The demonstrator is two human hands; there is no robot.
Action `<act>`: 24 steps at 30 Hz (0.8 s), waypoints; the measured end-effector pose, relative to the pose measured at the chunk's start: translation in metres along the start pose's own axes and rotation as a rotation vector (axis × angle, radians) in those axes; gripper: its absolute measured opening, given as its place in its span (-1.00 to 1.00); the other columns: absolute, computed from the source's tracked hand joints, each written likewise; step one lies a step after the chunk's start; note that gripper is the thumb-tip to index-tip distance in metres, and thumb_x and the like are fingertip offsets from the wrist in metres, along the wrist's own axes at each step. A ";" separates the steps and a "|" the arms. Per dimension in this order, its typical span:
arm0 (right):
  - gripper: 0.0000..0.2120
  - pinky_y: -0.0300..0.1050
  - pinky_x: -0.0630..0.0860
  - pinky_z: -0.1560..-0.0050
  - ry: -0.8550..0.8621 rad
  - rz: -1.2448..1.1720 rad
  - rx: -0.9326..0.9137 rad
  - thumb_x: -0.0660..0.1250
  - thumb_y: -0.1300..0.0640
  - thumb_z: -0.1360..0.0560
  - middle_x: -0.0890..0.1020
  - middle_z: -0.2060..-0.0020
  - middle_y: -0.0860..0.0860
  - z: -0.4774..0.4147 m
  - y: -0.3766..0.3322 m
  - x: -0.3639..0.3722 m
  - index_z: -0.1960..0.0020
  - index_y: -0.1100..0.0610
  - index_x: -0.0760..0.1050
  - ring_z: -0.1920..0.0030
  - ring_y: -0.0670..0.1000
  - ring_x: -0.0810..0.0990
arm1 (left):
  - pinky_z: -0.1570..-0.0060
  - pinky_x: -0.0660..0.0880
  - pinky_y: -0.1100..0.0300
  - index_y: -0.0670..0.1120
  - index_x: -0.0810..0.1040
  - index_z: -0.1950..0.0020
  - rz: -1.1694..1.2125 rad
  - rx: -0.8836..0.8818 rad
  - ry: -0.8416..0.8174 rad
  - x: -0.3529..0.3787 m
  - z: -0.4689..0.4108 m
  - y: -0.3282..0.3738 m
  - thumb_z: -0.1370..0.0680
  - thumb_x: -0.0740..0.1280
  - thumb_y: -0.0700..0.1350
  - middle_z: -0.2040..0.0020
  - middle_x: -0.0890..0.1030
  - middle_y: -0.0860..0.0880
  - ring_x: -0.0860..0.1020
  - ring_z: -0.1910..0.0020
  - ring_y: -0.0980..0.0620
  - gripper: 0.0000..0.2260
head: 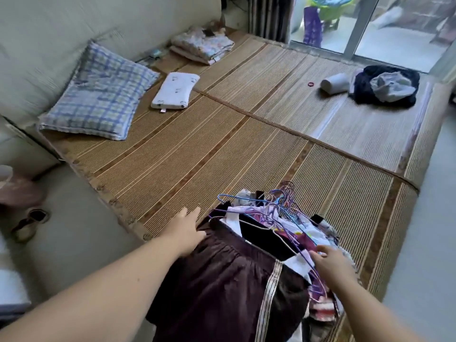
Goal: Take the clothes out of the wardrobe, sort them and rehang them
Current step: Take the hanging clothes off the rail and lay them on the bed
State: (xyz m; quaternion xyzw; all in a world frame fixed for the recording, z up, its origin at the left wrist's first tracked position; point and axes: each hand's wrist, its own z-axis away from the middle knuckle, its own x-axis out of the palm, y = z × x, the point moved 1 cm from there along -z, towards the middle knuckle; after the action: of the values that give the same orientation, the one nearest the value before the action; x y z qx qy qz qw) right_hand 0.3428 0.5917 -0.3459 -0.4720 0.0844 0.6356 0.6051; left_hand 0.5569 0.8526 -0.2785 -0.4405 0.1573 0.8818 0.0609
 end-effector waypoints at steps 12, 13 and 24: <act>-0.70 -0.14 0.43 0.00 -0.225 0.286 -0.803 0.29 -0.01 -0.50 0.61 -0.10 0.04 0.079 -0.229 0.077 -0.22 -0.04 0.51 -0.13 0.08 0.56 | -0.40 0.26 -0.02 0.17 0.16 -0.50 0.155 -0.032 0.268 -0.061 0.101 -0.092 -0.54 0.24 0.04 -0.56 0.05 0.06 0.21 -0.48 -0.06 -0.46; -0.67 -0.14 0.42 -0.07 -0.245 0.299 -0.886 0.29 -0.01 -0.51 0.58 -0.15 0.04 0.099 -0.253 0.086 -0.26 -0.03 0.49 -0.16 0.08 0.54 | -0.39 0.27 -0.02 0.18 0.17 -0.49 0.174 -0.047 0.314 -0.070 0.118 -0.106 -0.53 0.25 0.05 -0.56 0.06 0.06 0.23 -0.47 -0.05 -0.46; -0.60 -0.06 0.38 -0.28 -0.275 0.269 -1.724 0.29 -0.04 -0.49 0.44 -0.31 -0.06 0.369 -0.426 0.179 -0.32 -0.11 0.42 -0.30 0.04 0.41 | -0.42 0.22 0.07 0.11 0.29 -0.46 0.205 -0.321 0.892 -0.157 0.331 -0.267 -0.48 0.36 0.05 -0.52 0.18 -0.01 0.20 -0.48 0.01 -0.44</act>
State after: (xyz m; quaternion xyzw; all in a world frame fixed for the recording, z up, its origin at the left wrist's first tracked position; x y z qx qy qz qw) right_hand 0.5531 1.0734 -0.0748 -0.6695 -0.4431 0.5951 -0.0365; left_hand 0.4672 1.2193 -0.0271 -0.7616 0.0727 0.6216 -0.1683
